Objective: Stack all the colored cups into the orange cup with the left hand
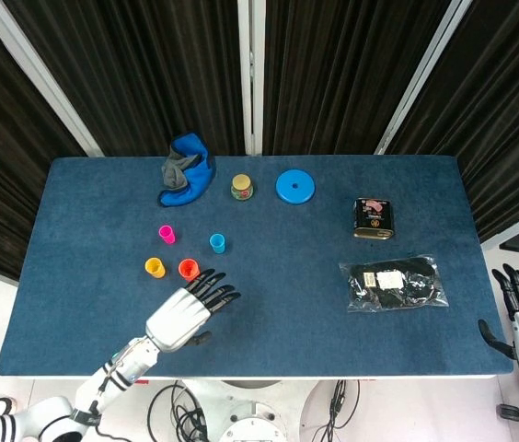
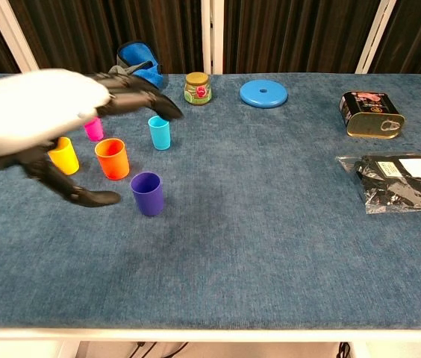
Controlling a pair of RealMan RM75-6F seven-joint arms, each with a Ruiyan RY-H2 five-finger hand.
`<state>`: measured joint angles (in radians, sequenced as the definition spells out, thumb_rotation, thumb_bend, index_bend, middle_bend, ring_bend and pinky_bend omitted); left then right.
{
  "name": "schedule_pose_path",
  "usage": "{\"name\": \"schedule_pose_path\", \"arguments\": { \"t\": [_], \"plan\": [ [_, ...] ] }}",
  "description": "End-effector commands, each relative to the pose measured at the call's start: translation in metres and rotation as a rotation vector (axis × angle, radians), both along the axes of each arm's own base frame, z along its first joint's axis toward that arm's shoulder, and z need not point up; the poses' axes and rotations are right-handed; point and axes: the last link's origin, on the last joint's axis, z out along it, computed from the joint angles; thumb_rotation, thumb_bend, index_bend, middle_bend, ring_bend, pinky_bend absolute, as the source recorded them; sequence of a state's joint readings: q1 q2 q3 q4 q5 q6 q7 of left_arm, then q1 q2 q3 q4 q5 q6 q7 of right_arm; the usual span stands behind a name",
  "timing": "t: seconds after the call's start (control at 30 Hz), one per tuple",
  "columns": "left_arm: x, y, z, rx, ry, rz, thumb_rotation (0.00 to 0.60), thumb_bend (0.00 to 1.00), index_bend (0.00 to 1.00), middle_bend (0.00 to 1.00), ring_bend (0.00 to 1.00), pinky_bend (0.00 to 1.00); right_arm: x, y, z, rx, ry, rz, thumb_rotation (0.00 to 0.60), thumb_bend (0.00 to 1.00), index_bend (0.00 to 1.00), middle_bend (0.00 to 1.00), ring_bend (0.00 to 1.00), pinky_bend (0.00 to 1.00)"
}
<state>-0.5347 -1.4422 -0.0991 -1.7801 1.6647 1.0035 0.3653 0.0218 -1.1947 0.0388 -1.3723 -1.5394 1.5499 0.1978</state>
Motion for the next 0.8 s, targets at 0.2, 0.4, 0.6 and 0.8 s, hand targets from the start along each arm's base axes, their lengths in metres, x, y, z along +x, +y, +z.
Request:
{"name": "schedule_pose_path", "arguments": {
  "t": [0.2,0.4,0.6,0.8],
  "plan": [
    [0.011,0.025,-0.027,0.001,0.099,-0.030,0.600,0.22,0.17,0.16,0.01,0.07,-0.003,0.004,0.003,-0.006,-0.006,-0.002,0.600,0.28,0.00,0.00,0.00,0.00],
    [0.002,0.029,-0.035,0.010,0.175,-0.032,0.600,0.22,0.19,0.18,0.01,0.07,-0.006,0.003,0.005,-0.010,-0.008,-0.006,0.600,0.28,0.00,0.00,0.00,0.00],
    [-0.005,0.035,-0.039,0.006,0.206,-0.005,0.600,0.22,0.20,0.20,0.01,0.06,-0.006,0.001,0.004,-0.004,-0.010,-0.001,0.600,0.28,0.00,0.00,0.00,0.00],
    [-0.016,0.041,-0.045,0.007,0.259,0.020,0.600,0.23,0.23,0.23,0.01,0.06,-0.006,0.000,0.004,-0.003,-0.010,-0.002,0.600,0.28,0.00,0.00,0.00,0.00]
  ]
}}
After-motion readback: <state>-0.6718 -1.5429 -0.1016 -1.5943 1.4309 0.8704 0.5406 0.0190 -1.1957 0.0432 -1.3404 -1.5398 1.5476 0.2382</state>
